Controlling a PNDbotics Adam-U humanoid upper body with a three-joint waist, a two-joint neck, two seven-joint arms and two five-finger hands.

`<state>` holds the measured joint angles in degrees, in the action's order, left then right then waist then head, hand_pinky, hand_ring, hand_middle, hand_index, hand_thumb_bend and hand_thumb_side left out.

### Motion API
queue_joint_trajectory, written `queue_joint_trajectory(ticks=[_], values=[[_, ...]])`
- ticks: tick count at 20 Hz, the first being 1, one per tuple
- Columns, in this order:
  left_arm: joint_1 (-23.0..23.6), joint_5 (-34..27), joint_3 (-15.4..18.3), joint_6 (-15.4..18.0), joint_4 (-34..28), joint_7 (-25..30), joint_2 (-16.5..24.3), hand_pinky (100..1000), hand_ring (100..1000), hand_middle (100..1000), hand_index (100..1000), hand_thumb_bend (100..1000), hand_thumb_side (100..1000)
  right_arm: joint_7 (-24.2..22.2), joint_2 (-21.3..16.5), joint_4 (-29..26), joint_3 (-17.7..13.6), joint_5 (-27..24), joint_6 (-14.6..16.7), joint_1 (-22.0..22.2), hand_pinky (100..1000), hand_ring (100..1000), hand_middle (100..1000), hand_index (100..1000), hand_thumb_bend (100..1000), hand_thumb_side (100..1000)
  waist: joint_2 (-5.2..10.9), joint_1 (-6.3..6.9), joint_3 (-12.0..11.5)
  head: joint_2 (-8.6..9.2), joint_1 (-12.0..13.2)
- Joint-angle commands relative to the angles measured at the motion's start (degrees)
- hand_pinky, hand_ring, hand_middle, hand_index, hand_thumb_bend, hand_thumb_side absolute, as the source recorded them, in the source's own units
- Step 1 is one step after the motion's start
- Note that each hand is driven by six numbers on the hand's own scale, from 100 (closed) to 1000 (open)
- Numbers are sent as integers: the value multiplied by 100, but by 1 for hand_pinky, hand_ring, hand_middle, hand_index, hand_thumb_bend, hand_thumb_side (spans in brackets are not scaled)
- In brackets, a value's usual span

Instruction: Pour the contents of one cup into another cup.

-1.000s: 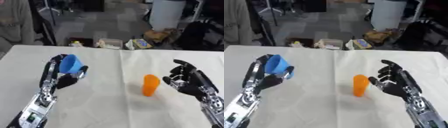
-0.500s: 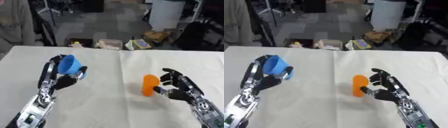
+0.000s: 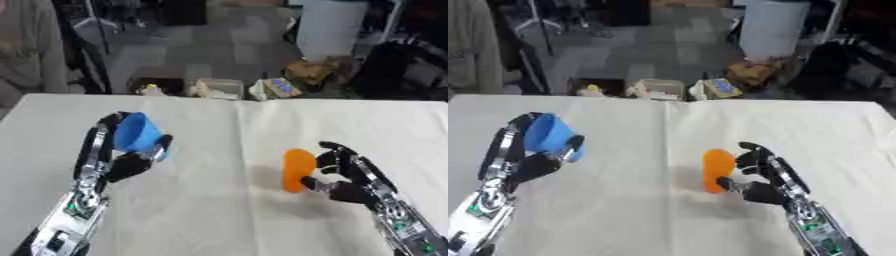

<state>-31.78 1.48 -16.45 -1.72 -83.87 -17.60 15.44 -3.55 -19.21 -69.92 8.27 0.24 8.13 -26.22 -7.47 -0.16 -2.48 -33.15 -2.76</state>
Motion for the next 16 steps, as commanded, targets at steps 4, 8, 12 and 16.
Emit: queue_joint_trajectory(ticks=[4, 8, 12, 16], values=[[-62, -49, -24, 18, -86, 36, -16, 259, 382, 384, 586, 383, 100, -19, 47, 159, 24, 101, 79, -314, 729, 709, 637, 904, 649, 233, 85, 20, -26, 29, -63], [-62, -47, -36, 24, -88, 47, -29, 259, 382, 383, 586, 384, 100, -40, 105, 288, 66, 179, 100, -435, 733, 710, 639, 905, 646, 239, 84, 21, -38, 20, -81], [-64, -47, -47, 26, -89, 56, -44, 259, 382, 383, 586, 383, 100, -102, 168, 436, 115, 260, 122, -527, 731, 707, 638, 905, 642, 247, 80, 32, -56, 24, -98], [-63, -53, -56, 19, -86, 64, -55, 259, 382, 384, 586, 381, 100, -158, 251, 644, 164, 402, 147, -605, 725, 704, 638, 906, 642, 250, 80, 52, -73, 29, -121]])
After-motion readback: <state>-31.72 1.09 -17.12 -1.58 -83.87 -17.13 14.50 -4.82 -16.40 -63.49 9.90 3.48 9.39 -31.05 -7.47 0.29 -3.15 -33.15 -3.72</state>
